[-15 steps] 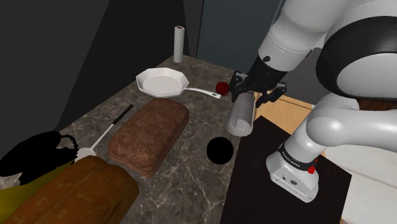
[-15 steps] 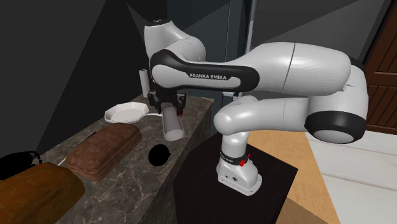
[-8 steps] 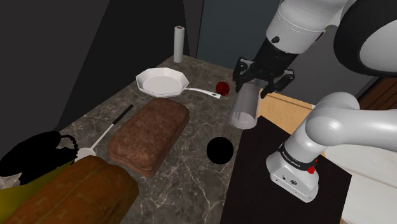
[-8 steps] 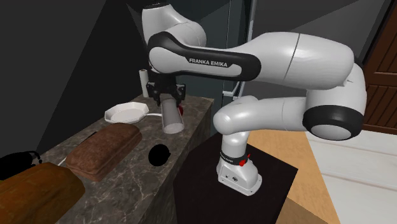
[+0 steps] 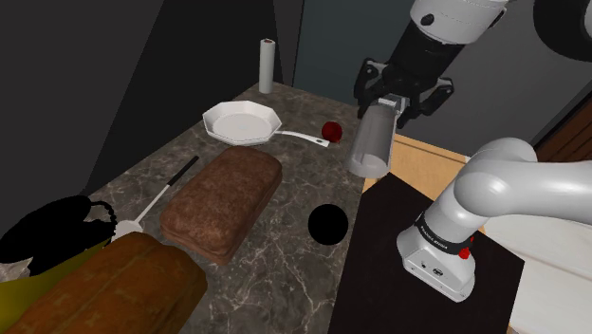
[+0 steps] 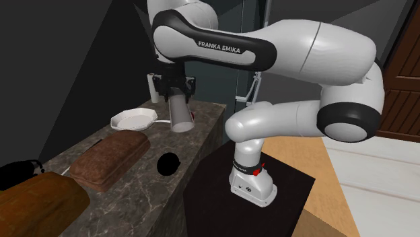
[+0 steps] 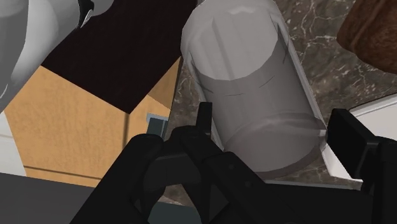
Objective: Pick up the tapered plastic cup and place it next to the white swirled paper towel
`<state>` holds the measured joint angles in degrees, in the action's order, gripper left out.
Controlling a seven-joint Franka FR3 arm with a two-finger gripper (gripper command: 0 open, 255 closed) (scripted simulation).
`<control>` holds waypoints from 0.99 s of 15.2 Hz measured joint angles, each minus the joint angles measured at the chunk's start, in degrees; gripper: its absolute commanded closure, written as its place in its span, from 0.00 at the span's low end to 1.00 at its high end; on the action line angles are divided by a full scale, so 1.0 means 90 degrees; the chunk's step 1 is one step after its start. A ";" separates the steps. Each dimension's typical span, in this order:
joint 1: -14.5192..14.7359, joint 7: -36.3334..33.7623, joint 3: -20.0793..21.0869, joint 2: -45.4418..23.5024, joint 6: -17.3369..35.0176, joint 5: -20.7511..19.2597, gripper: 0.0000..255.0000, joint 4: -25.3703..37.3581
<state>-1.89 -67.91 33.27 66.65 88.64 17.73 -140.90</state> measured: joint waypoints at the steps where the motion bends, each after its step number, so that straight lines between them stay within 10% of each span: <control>1: -0.0016 0.0012 -0.0043 -0.0020 -0.0069 -0.0037 1.00 0.0086; 15: -0.0890 0.1017 -0.0782 -0.1385 0.0816 -0.0880 1.00 0.0549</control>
<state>-9.89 -58.76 26.24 54.18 95.98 9.82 -135.95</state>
